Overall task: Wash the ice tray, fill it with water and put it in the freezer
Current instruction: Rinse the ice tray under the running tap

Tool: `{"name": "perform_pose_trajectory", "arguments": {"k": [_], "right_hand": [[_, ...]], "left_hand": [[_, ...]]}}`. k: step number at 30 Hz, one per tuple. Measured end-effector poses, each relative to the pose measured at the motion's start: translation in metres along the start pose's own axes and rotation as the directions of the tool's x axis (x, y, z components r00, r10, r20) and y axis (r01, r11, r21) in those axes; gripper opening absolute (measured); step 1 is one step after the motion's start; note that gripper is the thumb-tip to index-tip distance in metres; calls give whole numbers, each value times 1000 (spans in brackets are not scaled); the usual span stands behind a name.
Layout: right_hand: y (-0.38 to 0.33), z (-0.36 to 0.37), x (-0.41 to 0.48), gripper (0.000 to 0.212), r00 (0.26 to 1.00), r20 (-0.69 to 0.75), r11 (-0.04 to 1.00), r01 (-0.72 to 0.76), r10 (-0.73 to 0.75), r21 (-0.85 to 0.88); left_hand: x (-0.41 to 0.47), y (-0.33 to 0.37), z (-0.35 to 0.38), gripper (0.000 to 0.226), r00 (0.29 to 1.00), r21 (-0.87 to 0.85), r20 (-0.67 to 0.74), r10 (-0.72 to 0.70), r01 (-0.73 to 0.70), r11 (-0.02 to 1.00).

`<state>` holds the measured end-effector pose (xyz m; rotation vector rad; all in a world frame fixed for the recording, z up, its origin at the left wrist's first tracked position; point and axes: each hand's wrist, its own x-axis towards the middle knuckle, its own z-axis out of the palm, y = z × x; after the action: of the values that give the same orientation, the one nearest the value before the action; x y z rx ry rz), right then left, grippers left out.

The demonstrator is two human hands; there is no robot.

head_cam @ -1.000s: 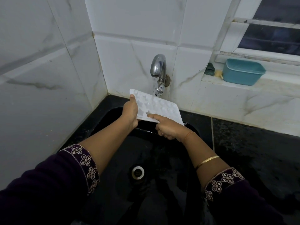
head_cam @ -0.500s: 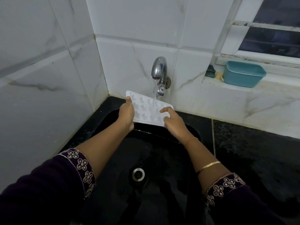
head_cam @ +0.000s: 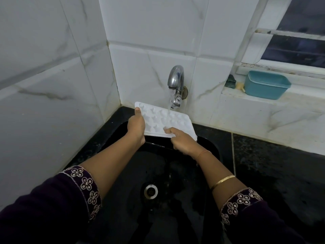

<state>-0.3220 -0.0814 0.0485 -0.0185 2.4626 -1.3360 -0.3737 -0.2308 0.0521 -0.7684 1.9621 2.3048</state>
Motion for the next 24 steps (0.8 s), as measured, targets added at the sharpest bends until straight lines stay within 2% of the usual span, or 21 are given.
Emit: {"name": "perform_pose_trajectory", "arguments": {"k": [3,10,14,18,20,24], "right_hand": [[1,0,2,48,1000,-27,998,11,-12,-61],[7,-3,-5,55,999,37,998,-37,39,-56],[5,-1,-3,51,1000,-28,982,8,-14,-190],[6,1,-3,56,999,41,996,-17,21,-92],[9,-4,-4,56,999,31,998,-21,23,-57],[7,0,0,53,998,-40,990,35,-41,-138]], "left_hand": [[-4,-1,2,42,1000,-16,12,-25,25,1000],[-6,-2,2,47,1000,13,-13,-25,25,1000],[-10,-6,6,43,999,15,-14,-29,29,999],[-9,0,5,50,1000,41,-19,-8,8,999],[-7,1,3,55,999,46,-32,-7,9,999],[-10,-1,6,53,999,53,-32,-4,5,999]]}}
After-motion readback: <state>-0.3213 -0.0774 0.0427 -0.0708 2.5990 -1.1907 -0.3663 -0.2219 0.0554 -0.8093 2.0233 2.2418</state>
